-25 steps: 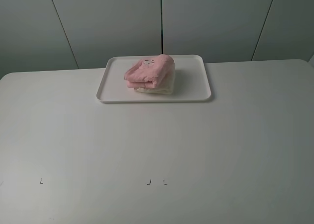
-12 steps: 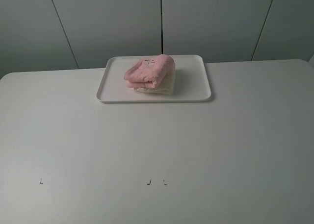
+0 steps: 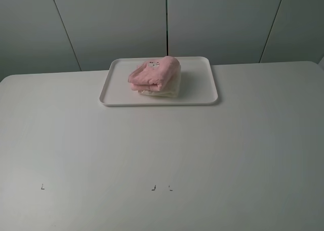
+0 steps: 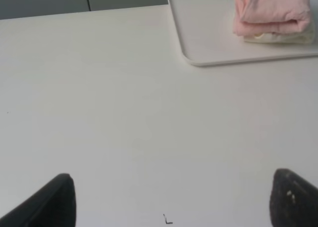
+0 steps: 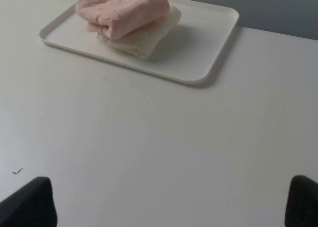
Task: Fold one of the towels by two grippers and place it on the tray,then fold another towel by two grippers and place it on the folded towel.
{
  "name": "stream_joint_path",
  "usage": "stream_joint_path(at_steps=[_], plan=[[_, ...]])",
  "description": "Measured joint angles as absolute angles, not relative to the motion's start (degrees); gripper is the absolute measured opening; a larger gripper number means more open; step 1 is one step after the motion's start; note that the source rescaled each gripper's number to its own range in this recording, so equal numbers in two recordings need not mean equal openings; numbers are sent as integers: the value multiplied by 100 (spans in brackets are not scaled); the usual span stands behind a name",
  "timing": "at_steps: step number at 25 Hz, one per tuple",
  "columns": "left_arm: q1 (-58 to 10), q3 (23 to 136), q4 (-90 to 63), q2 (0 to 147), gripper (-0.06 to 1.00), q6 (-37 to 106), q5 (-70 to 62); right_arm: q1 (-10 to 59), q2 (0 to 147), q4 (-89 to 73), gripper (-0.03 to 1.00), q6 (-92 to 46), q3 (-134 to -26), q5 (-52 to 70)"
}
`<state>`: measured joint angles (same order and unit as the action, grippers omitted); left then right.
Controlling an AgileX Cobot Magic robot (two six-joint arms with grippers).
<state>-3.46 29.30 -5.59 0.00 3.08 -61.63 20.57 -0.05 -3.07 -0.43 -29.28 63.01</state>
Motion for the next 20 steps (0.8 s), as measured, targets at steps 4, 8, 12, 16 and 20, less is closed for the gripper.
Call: stream_joint_path(at_steps=[4, 8, 12, 16, 20], plan=[[-346, 2930, -527, 0, 100, 308, -6163, 1914, -5, -111, 100, 164, -2928, 6288], [-346, 2930, -495, 0, 100, 308, -6172, 1296, -5, -85, 100, 224, -2928, 6288], [-346, 2930, -483, 0, 100, 308, -6172, 488, -5, -85, 100, 236, -2928, 6288], [-346, 2930, -483, 0, 100, 308, -6172, 266, -5, -62, 100, 236, -2928, 6288], [-346, 2930, -483, 0, 100, 308, -6172, 267, -5, -62, 100, 247, -2928, 6288]])
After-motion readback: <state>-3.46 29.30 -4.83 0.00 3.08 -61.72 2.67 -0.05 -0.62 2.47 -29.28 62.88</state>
